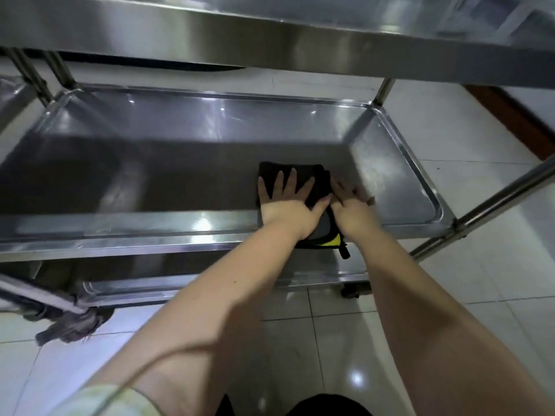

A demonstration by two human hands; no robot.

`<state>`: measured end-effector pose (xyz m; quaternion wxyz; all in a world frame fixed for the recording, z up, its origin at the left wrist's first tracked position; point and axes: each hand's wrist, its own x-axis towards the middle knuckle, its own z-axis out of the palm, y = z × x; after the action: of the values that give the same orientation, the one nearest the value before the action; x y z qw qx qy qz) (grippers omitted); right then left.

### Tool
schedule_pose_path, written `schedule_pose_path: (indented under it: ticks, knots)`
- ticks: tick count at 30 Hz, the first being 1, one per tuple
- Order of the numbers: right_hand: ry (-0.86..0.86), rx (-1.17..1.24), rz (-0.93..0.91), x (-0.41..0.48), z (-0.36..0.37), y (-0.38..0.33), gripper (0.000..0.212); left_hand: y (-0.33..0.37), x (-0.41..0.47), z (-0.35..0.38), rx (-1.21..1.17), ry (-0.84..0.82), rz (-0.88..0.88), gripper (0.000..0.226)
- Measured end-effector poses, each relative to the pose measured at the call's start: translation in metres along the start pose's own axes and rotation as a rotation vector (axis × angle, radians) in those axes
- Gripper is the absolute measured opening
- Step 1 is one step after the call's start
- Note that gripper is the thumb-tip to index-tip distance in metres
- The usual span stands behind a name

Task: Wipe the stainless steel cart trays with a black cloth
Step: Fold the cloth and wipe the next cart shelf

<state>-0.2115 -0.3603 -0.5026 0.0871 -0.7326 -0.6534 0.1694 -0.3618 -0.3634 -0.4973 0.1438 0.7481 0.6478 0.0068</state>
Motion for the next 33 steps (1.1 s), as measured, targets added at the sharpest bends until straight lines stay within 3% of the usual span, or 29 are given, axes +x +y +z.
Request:
schedule_pose_path:
  ticks: [3,8,10,13,16,21,25,30,33]
  knots:
    - [-0.035,-0.184,-0.019,-0.001,0.003,-0.002,0.053,-0.051,0.0,-0.01,0.058,0.017,-0.027,0.076]
    - [-0.022,-0.256,0.019,-0.003,0.005,-0.021,0.054,-0.212,-0.012,-0.042,0.054,0.091,-0.189,0.073]
    - [0.064,-0.317,-0.118,-0.002,0.015,-0.05,0.053,-0.247,-0.023,-0.048,0.086,0.088,-0.211,0.07]
    - [0.053,-0.229,-0.26,0.0,0.04,-0.116,0.051,-0.247,-0.029,-0.049,0.134,0.077,-0.199,0.067]
    - [-0.02,-0.227,-0.162,0.002,0.064,-0.153,0.051,-0.231,-0.036,-0.047,0.135,0.059,-0.201,0.069]
    - [-0.053,-0.291,-0.091,0.004,0.067,-0.148,0.066,-0.213,-0.056,-0.037,0.09,0.03,-0.149,0.078]
    - [-0.065,-0.29,-0.076,0.004,0.067,-0.153,0.072,-0.266,-0.07,-0.049,0.063,0.03,-0.172,0.081]
    - [-0.063,-0.302,-0.059,0.011,0.071,-0.164,0.071,-0.372,-0.094,-0.068,0.045,0.071,-0.399,0.086]
    - [-0.054,-0.293,-0.046,0.016,0.077,-0.172,0.072,-0.366,-0.083,-0.068,0.098,0.042,-0.442,0.082]
